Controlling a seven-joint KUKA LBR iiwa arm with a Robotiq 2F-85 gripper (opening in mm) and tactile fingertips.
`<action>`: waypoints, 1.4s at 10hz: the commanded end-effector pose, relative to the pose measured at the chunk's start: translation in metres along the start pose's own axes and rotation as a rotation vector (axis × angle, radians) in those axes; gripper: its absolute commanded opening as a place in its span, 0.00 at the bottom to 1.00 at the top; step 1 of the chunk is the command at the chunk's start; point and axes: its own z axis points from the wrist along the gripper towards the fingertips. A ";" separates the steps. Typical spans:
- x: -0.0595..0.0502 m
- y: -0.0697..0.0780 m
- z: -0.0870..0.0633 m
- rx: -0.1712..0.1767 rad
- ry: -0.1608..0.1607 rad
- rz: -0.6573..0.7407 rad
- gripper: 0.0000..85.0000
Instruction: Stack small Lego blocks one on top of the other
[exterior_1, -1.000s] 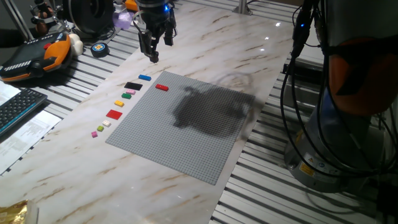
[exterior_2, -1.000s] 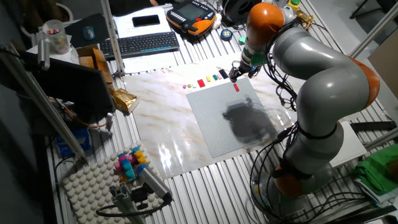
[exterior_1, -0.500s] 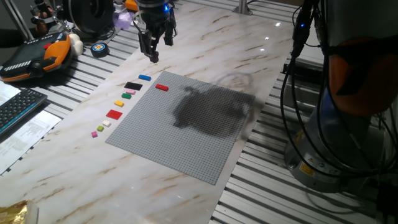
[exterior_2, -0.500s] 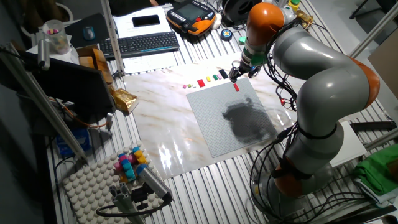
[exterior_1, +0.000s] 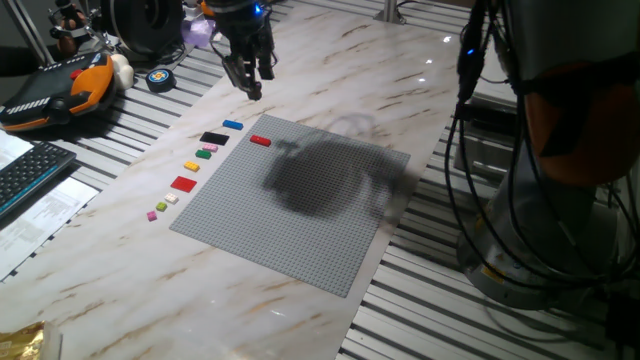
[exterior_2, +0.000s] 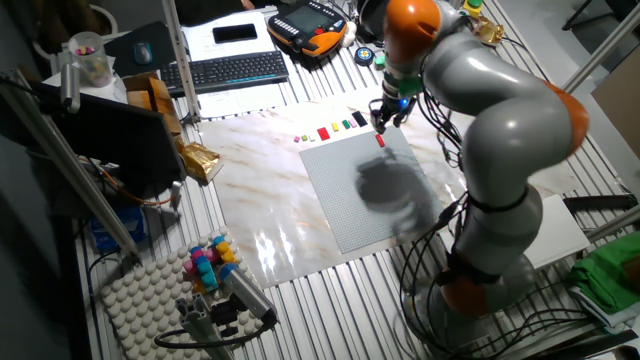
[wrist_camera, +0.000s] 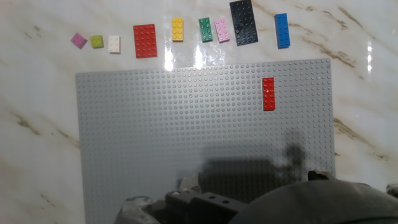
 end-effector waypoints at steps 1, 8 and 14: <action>0.000 0.000 0.000 0.053 0.101 -0.253 0.01; 0.001 0.000 0.000 0.052 0.085 -0.211 0.01; 0.001 0.000 0.000 0.051 -0.009 0.003 0.01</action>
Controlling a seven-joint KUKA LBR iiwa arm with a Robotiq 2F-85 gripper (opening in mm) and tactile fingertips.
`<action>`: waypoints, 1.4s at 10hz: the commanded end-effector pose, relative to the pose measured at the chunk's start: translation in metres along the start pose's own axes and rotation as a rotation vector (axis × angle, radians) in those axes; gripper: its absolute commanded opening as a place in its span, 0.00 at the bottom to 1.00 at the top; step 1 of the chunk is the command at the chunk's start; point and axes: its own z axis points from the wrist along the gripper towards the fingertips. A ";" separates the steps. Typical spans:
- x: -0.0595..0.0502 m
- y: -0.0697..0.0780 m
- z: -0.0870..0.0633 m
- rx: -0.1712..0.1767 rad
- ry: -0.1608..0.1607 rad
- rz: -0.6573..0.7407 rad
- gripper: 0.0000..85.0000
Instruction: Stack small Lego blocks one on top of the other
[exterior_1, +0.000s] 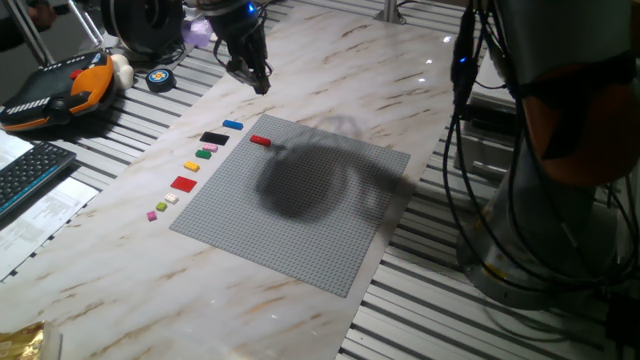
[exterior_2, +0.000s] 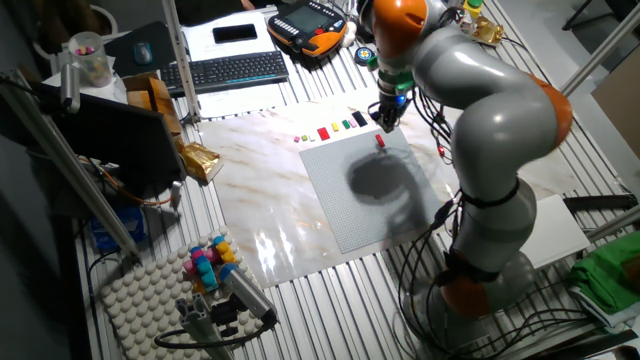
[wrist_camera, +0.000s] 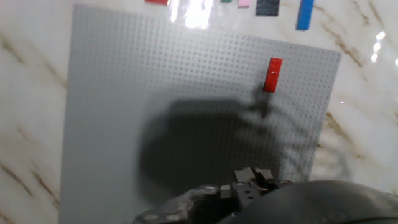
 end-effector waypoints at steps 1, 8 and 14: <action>0.000 0.000 0.000 0.039 -0.036 0.025 0.01; -0.106 -0.043 0.027 0.014 -0.066 -0.002 0.01; -0.142 -0.042 0.040 0.024 -0.081 0.020 0.01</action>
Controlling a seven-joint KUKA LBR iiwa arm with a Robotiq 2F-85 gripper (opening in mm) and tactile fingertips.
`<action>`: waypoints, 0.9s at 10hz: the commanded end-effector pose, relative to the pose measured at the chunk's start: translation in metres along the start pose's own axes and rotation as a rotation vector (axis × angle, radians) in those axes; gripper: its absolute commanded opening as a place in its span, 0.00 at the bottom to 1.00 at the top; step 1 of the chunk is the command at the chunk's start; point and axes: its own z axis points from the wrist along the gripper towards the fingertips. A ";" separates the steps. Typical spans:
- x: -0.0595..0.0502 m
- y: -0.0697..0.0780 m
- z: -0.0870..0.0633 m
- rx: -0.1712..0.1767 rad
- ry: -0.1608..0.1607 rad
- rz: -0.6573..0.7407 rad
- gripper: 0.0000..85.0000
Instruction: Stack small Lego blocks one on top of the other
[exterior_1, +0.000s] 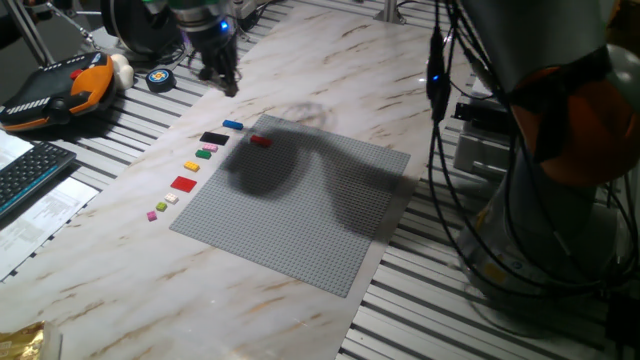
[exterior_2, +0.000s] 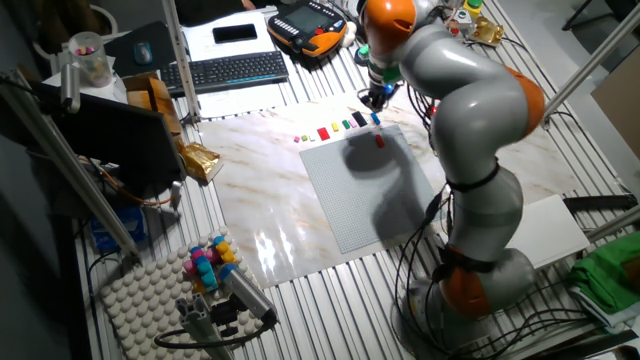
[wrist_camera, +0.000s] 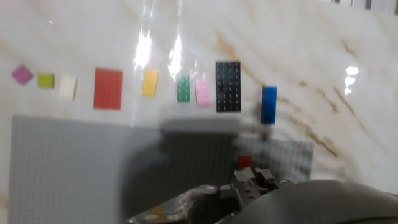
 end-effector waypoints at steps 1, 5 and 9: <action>-0.017 -0.003 -0.001 0.003 0.009 0.004 0.01; -0.017 -0.003 -0.001 0.017 0.041 0.067 0.01; -0.018 -0.004 0.000 0.027 -0.018 0.067 0.01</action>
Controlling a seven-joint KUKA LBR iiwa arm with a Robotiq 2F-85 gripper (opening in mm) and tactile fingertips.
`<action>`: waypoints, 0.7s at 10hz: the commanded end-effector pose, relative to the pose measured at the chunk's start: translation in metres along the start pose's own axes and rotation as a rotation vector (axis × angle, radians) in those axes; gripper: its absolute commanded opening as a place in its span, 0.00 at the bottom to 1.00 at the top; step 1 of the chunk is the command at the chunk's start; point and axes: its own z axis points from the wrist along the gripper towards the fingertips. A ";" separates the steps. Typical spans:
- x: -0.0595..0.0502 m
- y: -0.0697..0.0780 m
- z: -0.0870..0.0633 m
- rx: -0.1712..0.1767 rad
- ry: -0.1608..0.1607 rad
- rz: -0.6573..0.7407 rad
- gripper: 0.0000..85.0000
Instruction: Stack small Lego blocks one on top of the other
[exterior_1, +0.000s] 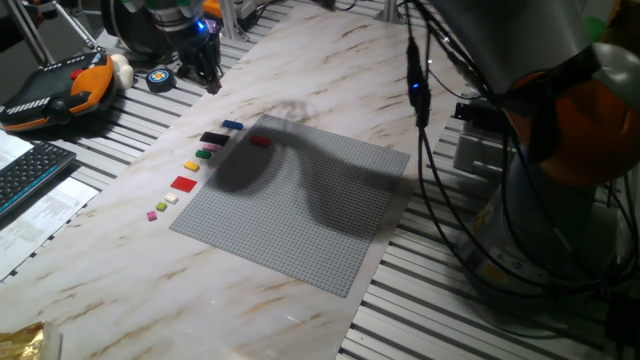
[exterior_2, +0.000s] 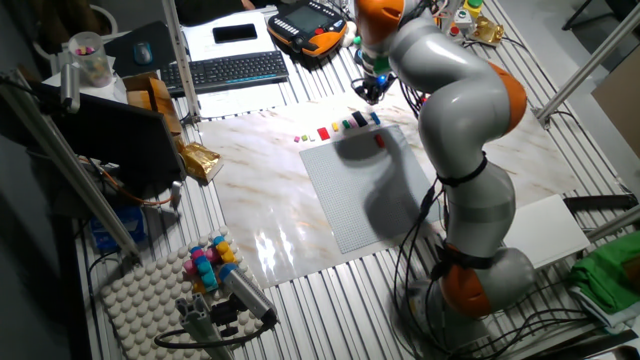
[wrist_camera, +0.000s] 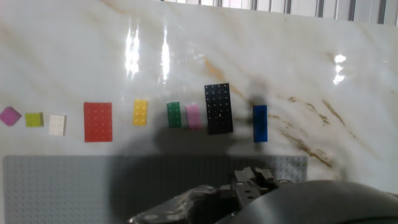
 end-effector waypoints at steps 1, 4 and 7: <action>-0.003 -0.003 0.008 -0.005 -0.013 -0.005 0.01; -0.012 -0.008 0.026 -0.004 -0.042 -0.002 0.01; -0.024 -0.015 0.039 0.000 -0.057 0.009 0.17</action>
